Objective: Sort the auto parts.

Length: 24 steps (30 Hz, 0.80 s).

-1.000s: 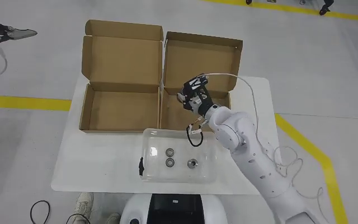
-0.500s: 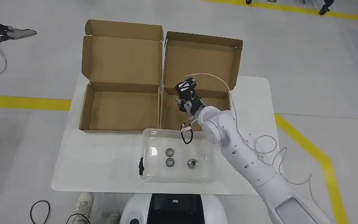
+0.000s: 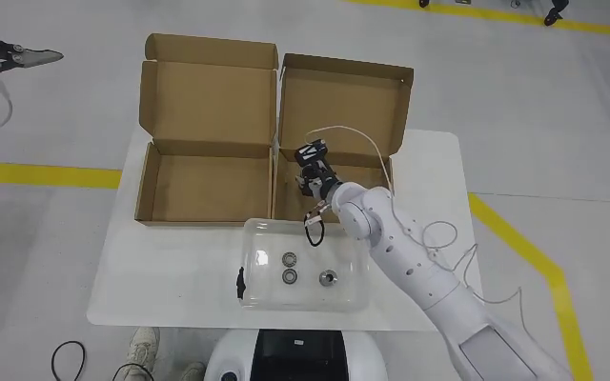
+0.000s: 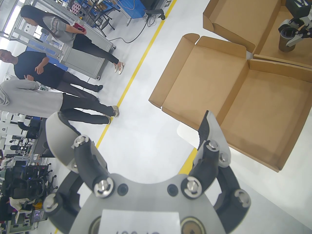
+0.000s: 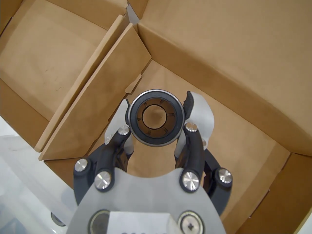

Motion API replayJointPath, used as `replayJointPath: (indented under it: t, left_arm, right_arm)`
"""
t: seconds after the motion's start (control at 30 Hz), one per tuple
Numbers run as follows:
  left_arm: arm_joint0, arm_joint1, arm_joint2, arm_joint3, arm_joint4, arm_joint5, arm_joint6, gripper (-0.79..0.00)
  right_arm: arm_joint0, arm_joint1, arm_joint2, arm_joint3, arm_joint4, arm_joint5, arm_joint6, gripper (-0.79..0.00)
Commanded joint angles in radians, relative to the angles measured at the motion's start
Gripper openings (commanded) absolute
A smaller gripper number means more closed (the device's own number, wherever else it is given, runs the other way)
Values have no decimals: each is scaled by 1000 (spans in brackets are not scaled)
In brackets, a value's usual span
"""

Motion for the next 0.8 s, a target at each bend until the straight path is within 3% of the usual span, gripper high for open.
replayJointPath:
  t: [0.0,0.2,0.27,0.33,0.4,0.47,0.5,0.77]
  left_arm:
    - [0,0,0,0,0,0,0,0]
    - [0,0,0,0,0,0,0,0]
    - [0,0,0,0,0,0,0,0]
    - [0,0,0,0,0,0,0,0]
    - [0,0,0,0,0,0,0,0]
    - [0,0,0,0,0,0,0,0]
    - [0,0,0,0,0,0,0,0]
    - [0,0,0,0,0,0,0,0]
  right_arm:
    - [5,-4,-1,12,5,-1,5,-785]
    - [13,-15,-9,42,5,-2,7,-782]
    - [13,-19,-11,48,3,-1,6,-742]
    - [11,-21,-12,54,0,-1,4,-610]
    - [9,-24,-13,58,-4,-1,3,-413]
    - [6,-25,-11,60,-6,-1,2,-86]
    - [3,-25,-9,58,-6,-1,2,0]
    - [-58,-12,10,-57,-79,1,-1,0]
